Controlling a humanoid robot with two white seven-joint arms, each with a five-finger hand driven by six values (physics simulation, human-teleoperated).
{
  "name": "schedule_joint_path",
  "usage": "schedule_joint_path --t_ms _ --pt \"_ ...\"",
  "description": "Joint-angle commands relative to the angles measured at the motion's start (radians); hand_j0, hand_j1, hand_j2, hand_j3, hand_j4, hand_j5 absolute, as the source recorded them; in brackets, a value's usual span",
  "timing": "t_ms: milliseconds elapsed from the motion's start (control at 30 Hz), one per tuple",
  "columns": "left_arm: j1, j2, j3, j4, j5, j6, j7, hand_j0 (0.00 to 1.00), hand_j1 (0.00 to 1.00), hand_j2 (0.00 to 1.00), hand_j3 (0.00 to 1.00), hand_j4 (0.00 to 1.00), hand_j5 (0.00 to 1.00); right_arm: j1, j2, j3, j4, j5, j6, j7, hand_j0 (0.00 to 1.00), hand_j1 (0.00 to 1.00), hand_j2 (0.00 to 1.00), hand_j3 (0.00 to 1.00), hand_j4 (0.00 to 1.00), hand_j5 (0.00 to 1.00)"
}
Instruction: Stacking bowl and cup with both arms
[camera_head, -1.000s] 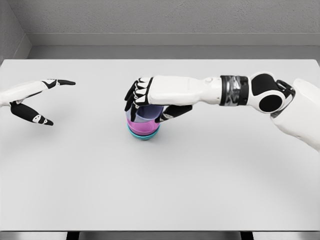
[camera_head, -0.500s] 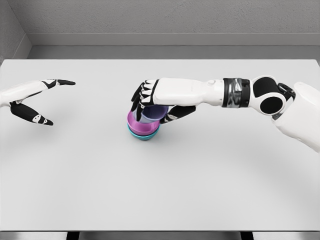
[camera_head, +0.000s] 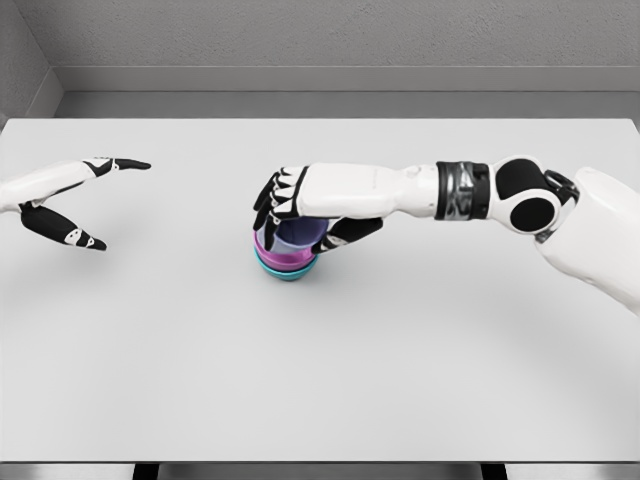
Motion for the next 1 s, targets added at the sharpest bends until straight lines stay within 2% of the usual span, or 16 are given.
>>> schedule_joint_path --t_ms 0,133,233,367,433,967 --pt "0.000 0.001 0.001 0.000 0.008 0.002 0.000 1.00 1.00 1.00 1.00 1.00 1.00 0.000 0.001 0.002 -0.001 -0.008 0.002 -0.001 0.57 0.57 0.57 0.57 0.57 0.57" --pt "0.002 0.001 0.001 -0.002 0.008 0.002 0.000 1.00 1.00 1.00 1.00 1.00 1.00 -0.002 0.000 0.002 -0.001 -0.005 0.002 0.000 0.79 0.79 0.79 0.79 0.79 0.79" --pt "0.002 0.001 0.001 -0.002 0.009 0.002 0.002 1.00 1.00 1.00 1.00 1.00 1.00 -0.002 0.001 0.001 -0.002 -0.002 0.002 0.004 0.87 0.87 0.87 0.87 0.87 0.87" --pt "0.002 0.001 0.001 -0.002 0.008 0.002 0.002 1.00 1.00 1.00 1.00 1.00 1.00 0.003 0.000 -0.005 -0.001 0.001 0.002 0.005 0.88 0.88 0.88 0.88 0.88 0.88" --pt "0.002 0.001 0.001 -0.002 0.008 0.002 0.002 1.00 1.00 1.00 1.00 1.00 1.00 0.003 0.000 -0.008 -0.001 0.004 0.002 0.008 0.93 0.93 0.93 0.93 0.93 0.93" --pt "0.002 0.001 0.001 -0.002 0.008 0.002 0.002 1.00 1.00 1.00 1.00 1.00 1.00 0.008 0.017 -0.008 -0.004 0.005 0.002 0.010 0.96 0.96 0.96 0.96 0.96 0.96"
